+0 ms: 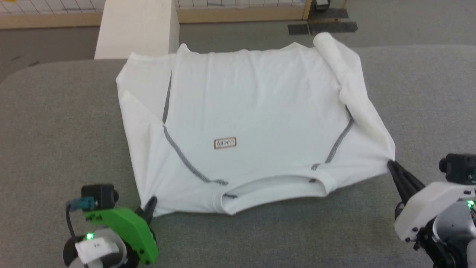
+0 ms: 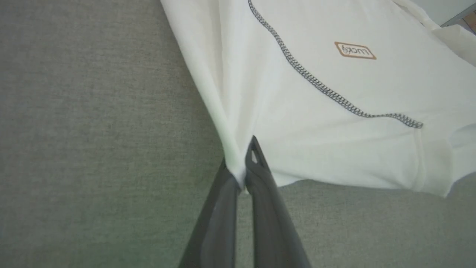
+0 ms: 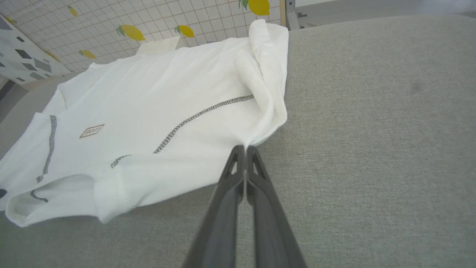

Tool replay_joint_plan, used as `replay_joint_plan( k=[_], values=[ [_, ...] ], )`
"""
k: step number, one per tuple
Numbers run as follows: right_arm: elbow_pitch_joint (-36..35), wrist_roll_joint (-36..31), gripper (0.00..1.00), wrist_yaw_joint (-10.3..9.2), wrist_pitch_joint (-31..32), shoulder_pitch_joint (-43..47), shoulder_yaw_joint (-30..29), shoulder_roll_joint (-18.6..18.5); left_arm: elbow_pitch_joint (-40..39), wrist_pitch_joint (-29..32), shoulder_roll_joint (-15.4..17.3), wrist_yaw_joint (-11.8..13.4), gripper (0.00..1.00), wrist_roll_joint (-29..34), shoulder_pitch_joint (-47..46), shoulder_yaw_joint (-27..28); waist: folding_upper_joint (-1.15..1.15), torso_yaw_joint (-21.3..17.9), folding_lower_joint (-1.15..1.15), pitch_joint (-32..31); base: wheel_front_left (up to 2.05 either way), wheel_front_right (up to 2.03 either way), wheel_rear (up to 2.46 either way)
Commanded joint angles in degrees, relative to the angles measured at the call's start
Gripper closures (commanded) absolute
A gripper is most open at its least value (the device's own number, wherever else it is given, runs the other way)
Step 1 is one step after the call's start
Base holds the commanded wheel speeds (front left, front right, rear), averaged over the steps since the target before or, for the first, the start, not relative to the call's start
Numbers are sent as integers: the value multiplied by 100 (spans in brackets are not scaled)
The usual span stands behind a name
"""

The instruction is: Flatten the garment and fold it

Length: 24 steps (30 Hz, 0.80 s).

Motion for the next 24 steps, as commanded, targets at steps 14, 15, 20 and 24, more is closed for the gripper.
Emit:
replay_joint_plan(
  k=[14,15,20,24],
  values=[
    [126,-43,100,-13,454,1707,-850,144,-671,221,26,384,100,-221,1616,-93,0,268,1,-580,0,0,0],
    [258,8,100,-13,446,1768,-830,145,-651,221,19,395,100,-215,1635,-108,0,279,1,-572,0,0,0],
    [686,202,100,-13,403,1876,-562,146,-516,258,46,454,100,-151,1645,-156,0,266,1,-534,0,0,0],
    [879,110,63,-13,221,1838,-399,146,-424,185,-9,476,53,-176,1658,-142,0,229,1,-522,0,0,0]
  ],
)
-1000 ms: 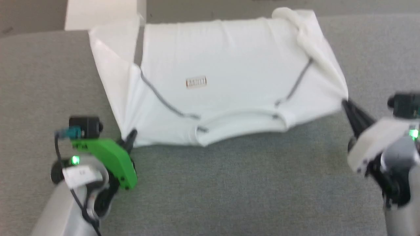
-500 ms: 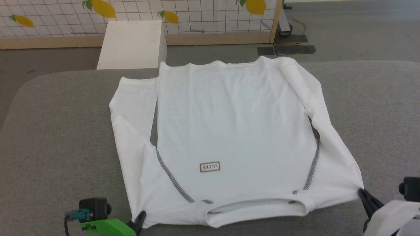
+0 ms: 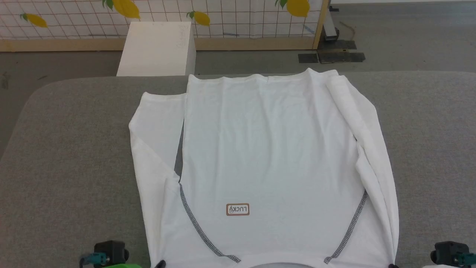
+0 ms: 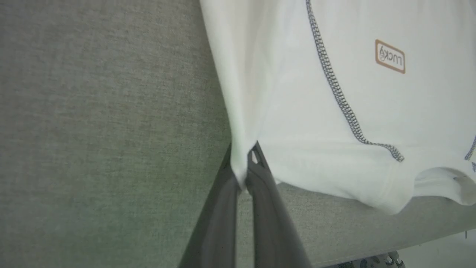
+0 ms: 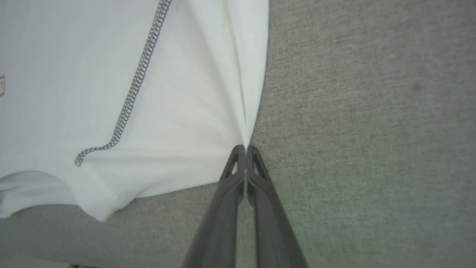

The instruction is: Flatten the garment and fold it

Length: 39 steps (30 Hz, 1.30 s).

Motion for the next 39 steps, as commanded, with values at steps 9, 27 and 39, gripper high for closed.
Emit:
replay_joint_plan(
  k=[9,27,39],
  values=[
    [-174,40,0,-13,-795,16,50,-33,-301,-137,-87,-152,0,-153,-20,5,0,-41,1,-76,0,0,0],
    [-1316,-1036,0,-13,-3570,-1466,837,-221,53,-742,1359,-629,0,1031,-3249,797,0,-766,1,1548,0,0,0],
    [-1074,-936,0,-13,-3967,-2531,1272,-155,1093,743,2197,-921,0,575,-5525,1101,0,-1412,1,2933,0,0,0]
  ],
)
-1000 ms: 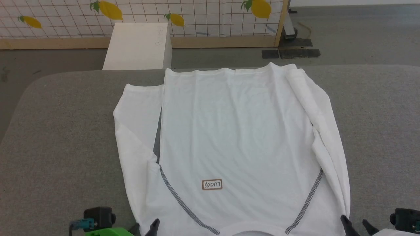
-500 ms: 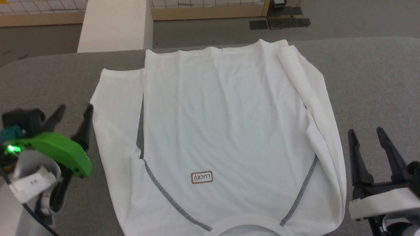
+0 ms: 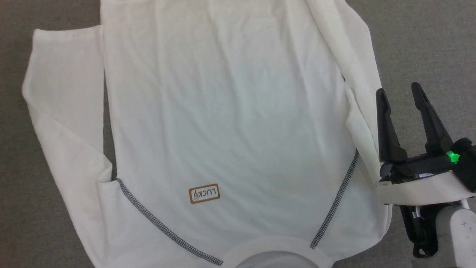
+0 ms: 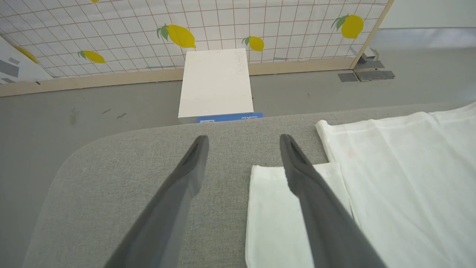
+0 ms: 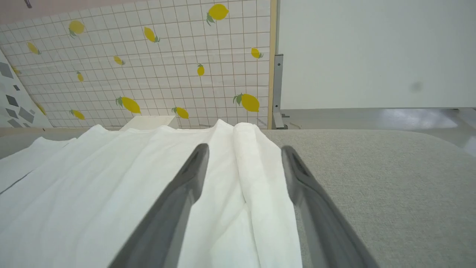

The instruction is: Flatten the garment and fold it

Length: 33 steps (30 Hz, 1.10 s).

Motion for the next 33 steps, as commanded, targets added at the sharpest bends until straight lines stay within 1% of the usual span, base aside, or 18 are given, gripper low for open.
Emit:
replay_joint_plan(
  k=[1,3,6,10,14,19,20,21,22,24,27,31,33],
  values=[
    [-11,-6,0,-9,-119,-132,14,41,9,140,106,47,0,-68,-186,39,0,-565,-1,764,0,0,0],
    [-29,-18,0,-9,-218,-194,36,69,-5,277,200,89,0,-67,-323,68,0,-633,-1,868,0,0,0],
    [-42,-11,0,-9,-316,-258,87,100,2,487,254,175,0,-101,-424,82,0,-702,-1,966,0,0,0],
    [-20,15,0,-9,-381,-319,115,123,42,936,361,342,0,-80,-405,7,0,-750,-1,1037,0,0,0],
    [0,26,0,-9,-407,-367,140,134,53,1440,551,596,0,48,-307,-72,0,-774,-1,1072,0,0,0],
    [1,57,0,-9,-427,-382,205,141,20,2154,730,999,0,119,-151,-109,0,-803,-1,1106,0,0,0],
    [5,67,0,-9,-429,-383,208,142,-3,2335,750,1078,5,101,-112,-117,0,-802,-1,1109,0,0,0],
    [11,69,0,-9,-431,-385,209,143,-46,2456,757,1128,62,77,-83,-120,0,-802,-1,1109,0,0,0],
    [21,82,0,-9,-433,-388,214,143,-103,2591,737,1204,100,22,-46,-105,0,-801,-1,1106,0,0,0],
    [46,93,0,-9,-439,-397,214,144,-255,2691,730,1274,100,-16,19,-95,0,-793,-1,1089,0,0,0],
    [92,98,0,-9,-443,-417,208,145,-450,2367,725,1279,100,79,51,-45,0,-757,-1,1012,0,0,0],
    [167,70,0,-9,-408,-380,115,145,-491,1443,666,1177,100,345,110,-6,0,-597,-1,737,0,0,0],
    [197,44,0,-9,-365,-317,19,146,-457,956,595,1176,100,467,194,22,0,-465,-1,532,0,0,0]
  ],
)
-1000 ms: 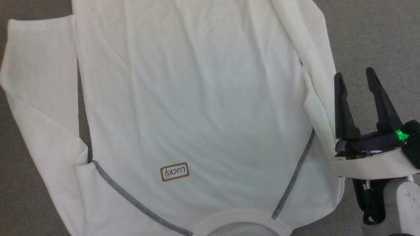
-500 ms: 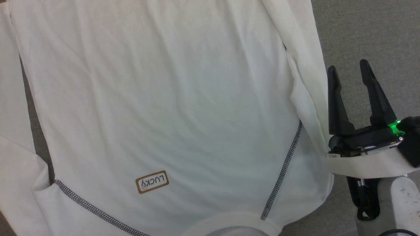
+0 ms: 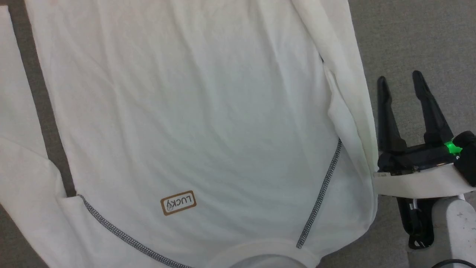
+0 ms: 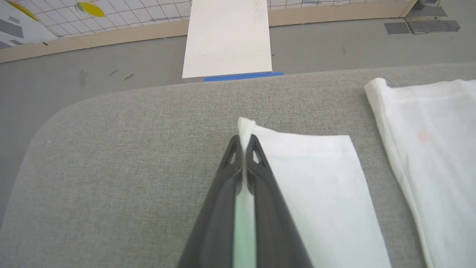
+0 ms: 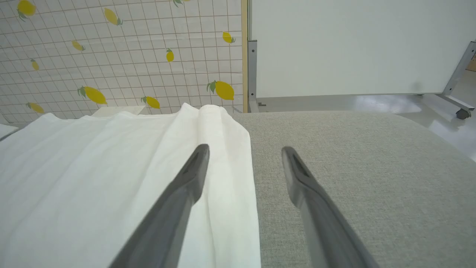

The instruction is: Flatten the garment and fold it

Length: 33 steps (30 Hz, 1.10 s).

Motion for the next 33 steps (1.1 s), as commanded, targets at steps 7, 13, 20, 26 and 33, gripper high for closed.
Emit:
replay_joint_plan(
  k=[7,13,20,26,33],
  values=[
    [41,-172,0,-9,238,338,-313,-1,-41,-1504,-451,-40,100,-42,665,301,0,689,-1,-1186,0,0,0],
    [-22,-242,0,-9,579,976,-408,-76,-659,-2180,-672,-138,100,22,1577,218,0,1136,-1,-2169,0,0,0],
    [-129,-196,0,-9,852,1453,-393,-64,-1682,-2218,-891,97,100,75,2217,95,0,1368,-1,-2726,0,0,0],
    [-306,-180,0,-9,1043,1678,-457,-45,-2546,-1987,-1265,-47,100,109,2353,-725,0,1524,-1,-2962,0,0,0],
    [-442,-168,0,-9,1180,1746,-466,-35,-2433,-1861,-2329,-256,100,327,1870,-2201,0,1589,-1,-3034,0,0,0]
  ],
)
